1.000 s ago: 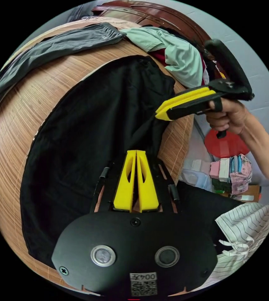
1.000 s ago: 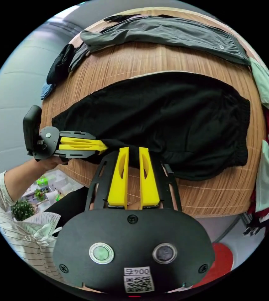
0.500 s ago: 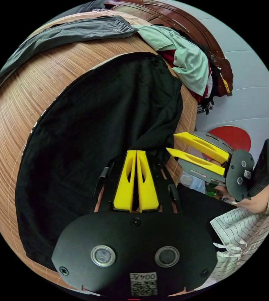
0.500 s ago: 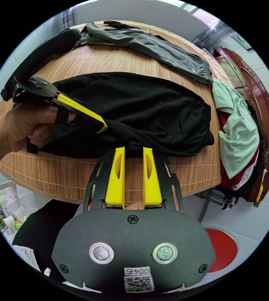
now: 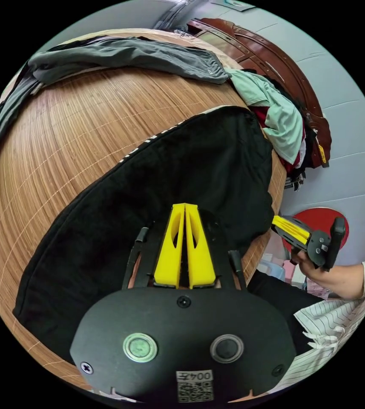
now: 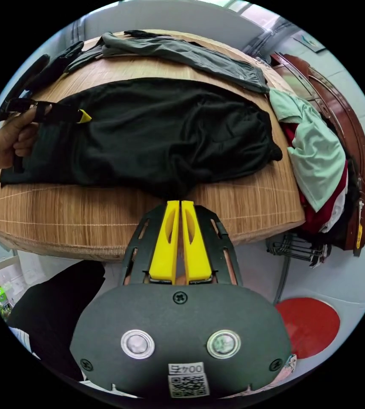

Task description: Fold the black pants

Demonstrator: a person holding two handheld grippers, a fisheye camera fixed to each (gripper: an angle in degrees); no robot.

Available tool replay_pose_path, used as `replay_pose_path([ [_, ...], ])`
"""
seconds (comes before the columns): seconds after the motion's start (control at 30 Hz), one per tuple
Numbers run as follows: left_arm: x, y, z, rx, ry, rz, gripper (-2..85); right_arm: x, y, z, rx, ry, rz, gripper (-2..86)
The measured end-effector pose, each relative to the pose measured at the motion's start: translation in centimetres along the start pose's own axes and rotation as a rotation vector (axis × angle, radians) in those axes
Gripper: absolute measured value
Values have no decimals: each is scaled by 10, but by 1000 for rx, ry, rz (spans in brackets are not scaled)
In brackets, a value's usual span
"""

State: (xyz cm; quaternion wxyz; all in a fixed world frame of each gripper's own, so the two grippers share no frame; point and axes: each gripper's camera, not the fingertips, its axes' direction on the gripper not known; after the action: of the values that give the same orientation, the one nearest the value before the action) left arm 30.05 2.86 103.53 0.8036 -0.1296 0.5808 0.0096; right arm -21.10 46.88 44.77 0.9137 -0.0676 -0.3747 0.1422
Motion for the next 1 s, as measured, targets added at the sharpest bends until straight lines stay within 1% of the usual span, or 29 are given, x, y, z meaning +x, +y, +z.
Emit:
replay_pose_path([
  [0.03,1,0,1,1,-3,3,0,3,9,1,-28,4,21,-6],
  [0.1,2,0,2,7,8,-1,0,7,19,-10,-3,-3,26,-6],
  [0.2,4,1,5,15,21,-3,0,16,20,-46,99,-26,40,-4],
  [0.27,7,1,7,17,16,1,0,15,2,-67,183,-46,27,-1],
  [0.3,9,1,8,15,10,6,0,14,-3,-69,194,-52,20,0],
  [0.33,10,1,9,14,8,9,0,11,-13,-67,190,-55,-1,0],
  [0.43,15,-1,10,0,2,17,0,10,-13,-39,33,-104,-29,-2],
  [0.47,19,-2,9,-9,-14,25,0,15,-8,-52,69,-110,-30,-1],
  [0.5,28,-2,6,4,-41,50,0,19,-8,-58,61,-107,-29,-1],
  [0.57,45,0,0,35,-37,104,0,43,-9,-90,141,-92,-15,5],
  [0.6,58,0,-2,52,-28,136,0,51,-13,-94,138,-88,-6,8],
  [0.67,81,0,2,61,-27,195,0,89,-35,-94,88,-114,56,41],
  [0.73,104,-1,12,52,-37,246,0,108,-55,-93,77,-75,59,58],
  [0.83,136,-4,40,9,-84,311,1,118,-82,-95,71,-97,-1,72],
  [0.93,158,2,70,-60,-194,379,2,106,-88,-72,-35,-83,-119,63],
  [1.0,163,9,77,-27,-220,391,2,104,-81,-69,4,-71,-153,45],
])
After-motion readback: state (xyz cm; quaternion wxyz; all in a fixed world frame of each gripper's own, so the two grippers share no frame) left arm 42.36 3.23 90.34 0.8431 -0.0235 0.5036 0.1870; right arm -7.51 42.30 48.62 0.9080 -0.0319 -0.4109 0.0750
